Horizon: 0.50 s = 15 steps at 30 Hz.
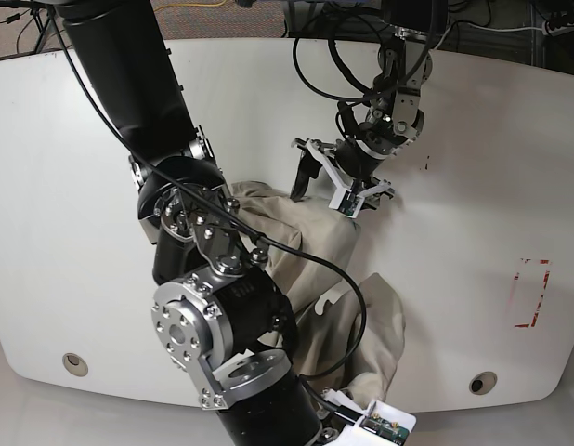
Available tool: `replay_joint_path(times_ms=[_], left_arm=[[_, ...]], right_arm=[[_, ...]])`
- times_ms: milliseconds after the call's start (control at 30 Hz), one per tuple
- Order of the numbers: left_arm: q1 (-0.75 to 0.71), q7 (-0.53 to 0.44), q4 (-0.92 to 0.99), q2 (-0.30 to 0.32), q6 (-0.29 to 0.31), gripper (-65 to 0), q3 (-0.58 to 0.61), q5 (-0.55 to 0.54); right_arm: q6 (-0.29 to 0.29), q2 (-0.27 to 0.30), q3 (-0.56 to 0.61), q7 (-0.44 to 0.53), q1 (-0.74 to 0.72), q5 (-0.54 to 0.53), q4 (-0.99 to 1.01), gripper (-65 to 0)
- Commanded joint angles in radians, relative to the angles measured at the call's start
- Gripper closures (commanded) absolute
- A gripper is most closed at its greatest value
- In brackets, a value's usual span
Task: Layout the t-shirt on the table in an organized manner, then fold the t-shirt properly
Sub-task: 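Lower the left gripper and grasp the t-shirt edge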
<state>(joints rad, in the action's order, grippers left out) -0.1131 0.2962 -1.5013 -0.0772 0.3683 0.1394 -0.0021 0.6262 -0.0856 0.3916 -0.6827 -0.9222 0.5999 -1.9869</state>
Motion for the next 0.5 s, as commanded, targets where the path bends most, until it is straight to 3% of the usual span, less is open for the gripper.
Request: replay_joint_path(times_ms=[0,200,367,467], left_arm=[[0.023,-0.025,-0.012,-0.005,0.004,-37.9,0.001,-0.011],[0.042,-0.025,0.034,-0.005,0.004,-20.0,0.001,-0.012],[0.063,-0.027,0.078,-0.005,0.004,-18.8,0.001,-0.016],[0.063,-0.027,0.077,-0.005,0.004,-12.8,0.001,-0.016]], right_arm=[[-0.021,-0.003,-0.007,0.016,-0.038,0.012,-0.009,-0.2],[-0.021,0.0,-0.015,0.016,-0.034,0.012,-0.01,-0.2],[-0.021,-0.003,-0.035,0.016,-0.034,0.012,-0.01,-0.2],[-0.021,-0.003,-0.036,0.016,-0.033,0.012,-0.01,-0.2]])
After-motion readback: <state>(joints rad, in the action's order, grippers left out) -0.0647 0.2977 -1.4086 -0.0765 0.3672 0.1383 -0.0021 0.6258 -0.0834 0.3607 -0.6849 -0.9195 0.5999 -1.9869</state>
